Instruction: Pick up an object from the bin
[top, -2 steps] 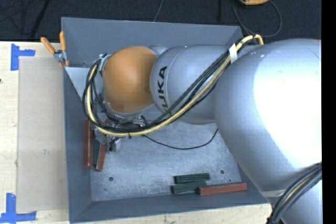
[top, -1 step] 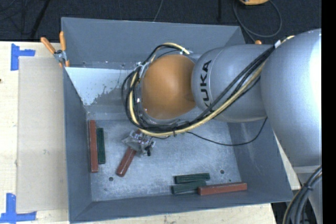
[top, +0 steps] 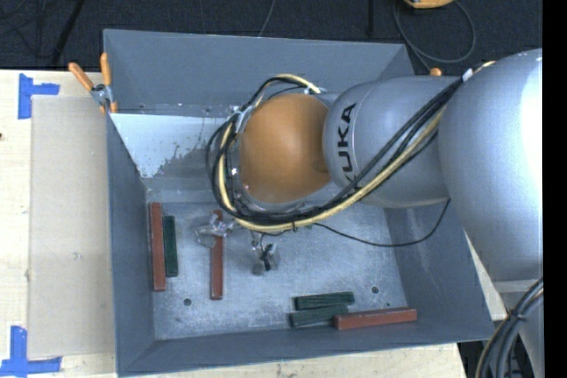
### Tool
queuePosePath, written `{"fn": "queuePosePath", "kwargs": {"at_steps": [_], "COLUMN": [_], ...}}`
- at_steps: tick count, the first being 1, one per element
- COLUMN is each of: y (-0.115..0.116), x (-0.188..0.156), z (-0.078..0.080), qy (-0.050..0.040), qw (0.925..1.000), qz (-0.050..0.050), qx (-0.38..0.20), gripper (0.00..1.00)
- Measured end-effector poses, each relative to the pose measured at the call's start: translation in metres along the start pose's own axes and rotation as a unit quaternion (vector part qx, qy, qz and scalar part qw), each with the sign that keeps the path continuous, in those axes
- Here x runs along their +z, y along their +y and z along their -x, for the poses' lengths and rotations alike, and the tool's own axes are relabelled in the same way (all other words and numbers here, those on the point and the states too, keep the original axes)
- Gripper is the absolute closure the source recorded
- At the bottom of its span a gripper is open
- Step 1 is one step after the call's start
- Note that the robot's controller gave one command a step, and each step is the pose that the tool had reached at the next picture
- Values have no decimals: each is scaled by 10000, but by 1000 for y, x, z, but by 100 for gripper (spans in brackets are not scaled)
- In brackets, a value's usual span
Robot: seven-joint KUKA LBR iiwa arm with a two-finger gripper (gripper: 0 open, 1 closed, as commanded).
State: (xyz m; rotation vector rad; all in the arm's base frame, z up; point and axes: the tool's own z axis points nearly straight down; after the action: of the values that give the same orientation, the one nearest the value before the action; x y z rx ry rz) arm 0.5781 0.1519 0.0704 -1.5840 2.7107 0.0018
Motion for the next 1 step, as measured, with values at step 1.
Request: {"fn": "queuePosePath", "kwargs": {"at_steps": [1], "y": [0], "x": [-2], "z": [2], "qy": [-25], "qw": [10000], "qz": [-9], "qx": [6], "gripper": [100]}}
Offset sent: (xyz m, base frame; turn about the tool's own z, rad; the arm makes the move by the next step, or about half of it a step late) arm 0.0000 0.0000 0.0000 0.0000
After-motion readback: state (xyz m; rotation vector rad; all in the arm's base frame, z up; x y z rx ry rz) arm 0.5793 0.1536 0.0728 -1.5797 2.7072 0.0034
